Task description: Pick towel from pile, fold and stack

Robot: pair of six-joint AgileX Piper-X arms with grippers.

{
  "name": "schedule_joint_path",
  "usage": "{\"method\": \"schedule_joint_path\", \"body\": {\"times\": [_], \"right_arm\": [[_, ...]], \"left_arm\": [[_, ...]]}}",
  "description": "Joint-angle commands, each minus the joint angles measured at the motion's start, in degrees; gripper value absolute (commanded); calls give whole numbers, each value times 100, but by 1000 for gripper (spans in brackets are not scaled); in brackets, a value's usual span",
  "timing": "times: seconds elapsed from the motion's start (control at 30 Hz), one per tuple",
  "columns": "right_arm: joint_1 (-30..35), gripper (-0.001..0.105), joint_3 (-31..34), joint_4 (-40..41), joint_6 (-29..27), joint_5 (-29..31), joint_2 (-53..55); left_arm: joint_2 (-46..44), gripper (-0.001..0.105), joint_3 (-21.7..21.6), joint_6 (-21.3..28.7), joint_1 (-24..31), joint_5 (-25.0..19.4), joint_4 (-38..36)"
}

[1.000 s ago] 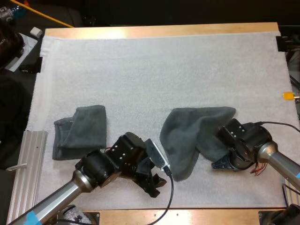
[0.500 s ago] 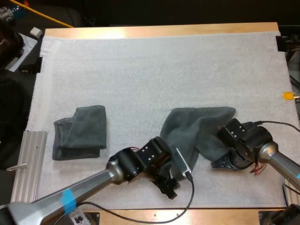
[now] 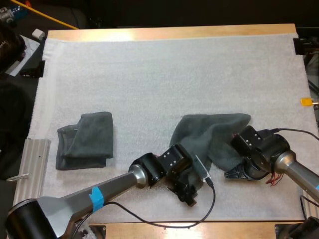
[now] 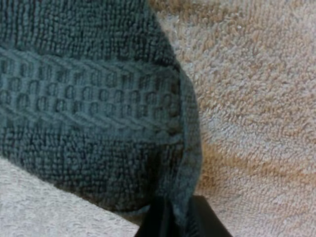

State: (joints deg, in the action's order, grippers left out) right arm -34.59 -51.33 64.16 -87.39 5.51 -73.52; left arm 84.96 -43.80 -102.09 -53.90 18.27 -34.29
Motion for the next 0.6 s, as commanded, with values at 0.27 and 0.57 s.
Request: {"method": "schedule_joint_path", "body": {"times": [0.27,0.57], "right_arm": [[14,0,-2,59,7,10,45],[12,0,9,37,28,18,60]], "left_arm": [[552,60,-133,-27,-26,-416,105],[807,38,-153,-38,-36,-348,13]]}}
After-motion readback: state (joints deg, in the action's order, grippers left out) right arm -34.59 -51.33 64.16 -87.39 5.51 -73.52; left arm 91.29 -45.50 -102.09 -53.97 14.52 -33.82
